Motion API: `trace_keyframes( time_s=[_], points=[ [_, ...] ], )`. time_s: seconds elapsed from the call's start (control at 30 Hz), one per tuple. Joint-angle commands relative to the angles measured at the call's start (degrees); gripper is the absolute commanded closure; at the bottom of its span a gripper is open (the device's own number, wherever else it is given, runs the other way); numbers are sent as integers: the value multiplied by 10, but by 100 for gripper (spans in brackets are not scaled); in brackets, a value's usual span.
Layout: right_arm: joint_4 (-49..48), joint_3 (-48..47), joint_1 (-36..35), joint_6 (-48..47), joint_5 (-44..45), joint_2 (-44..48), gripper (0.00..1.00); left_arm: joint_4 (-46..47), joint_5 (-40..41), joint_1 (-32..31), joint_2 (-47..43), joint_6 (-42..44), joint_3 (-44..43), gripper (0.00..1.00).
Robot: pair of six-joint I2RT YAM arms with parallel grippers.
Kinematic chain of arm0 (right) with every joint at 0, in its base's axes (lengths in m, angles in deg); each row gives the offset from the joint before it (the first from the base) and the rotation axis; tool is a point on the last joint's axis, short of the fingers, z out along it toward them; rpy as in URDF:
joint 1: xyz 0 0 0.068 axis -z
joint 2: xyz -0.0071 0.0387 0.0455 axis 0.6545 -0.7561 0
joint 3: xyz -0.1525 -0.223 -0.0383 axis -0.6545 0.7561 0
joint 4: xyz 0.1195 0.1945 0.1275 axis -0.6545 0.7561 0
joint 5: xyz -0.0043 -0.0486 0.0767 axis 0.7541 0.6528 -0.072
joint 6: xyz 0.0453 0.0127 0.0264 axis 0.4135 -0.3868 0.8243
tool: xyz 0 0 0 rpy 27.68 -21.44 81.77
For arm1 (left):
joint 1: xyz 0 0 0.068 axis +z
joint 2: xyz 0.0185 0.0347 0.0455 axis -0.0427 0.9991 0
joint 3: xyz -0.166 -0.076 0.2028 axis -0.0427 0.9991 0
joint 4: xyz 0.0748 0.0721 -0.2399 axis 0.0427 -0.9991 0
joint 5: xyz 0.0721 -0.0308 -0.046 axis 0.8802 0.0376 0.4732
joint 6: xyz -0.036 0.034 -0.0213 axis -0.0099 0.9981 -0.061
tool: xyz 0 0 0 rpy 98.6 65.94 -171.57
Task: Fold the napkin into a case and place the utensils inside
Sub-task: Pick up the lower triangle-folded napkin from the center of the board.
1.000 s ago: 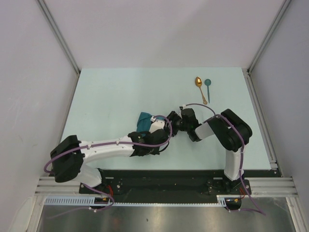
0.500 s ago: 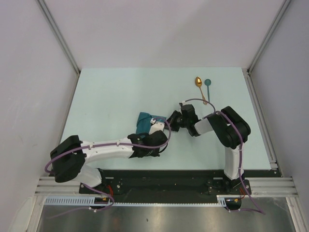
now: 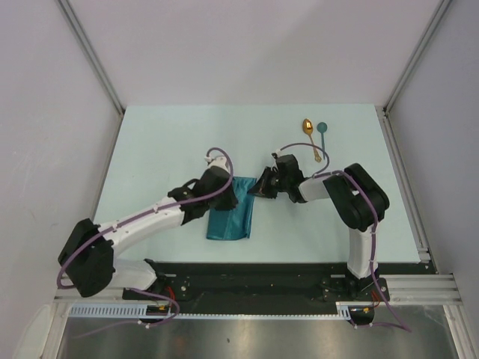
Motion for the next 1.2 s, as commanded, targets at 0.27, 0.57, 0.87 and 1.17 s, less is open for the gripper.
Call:
trace_keyframes(
  time_s=[0.27,0.57,0.87,1.17],
  points=[
    [228,-91,-44,-61,129,29,100,93,31,115,154,18,-23,100],
    [370,-180,-83,-31,187,25,100,167,-10,115,238,-8,-11,100],
    [403,-207,-94,-15,208,41,100,191,-45,115,226,-12,-7,100],
    [422,-224,-89,-67,226,46,100,105,-45,145,126,4,-3,93]
  ],
)
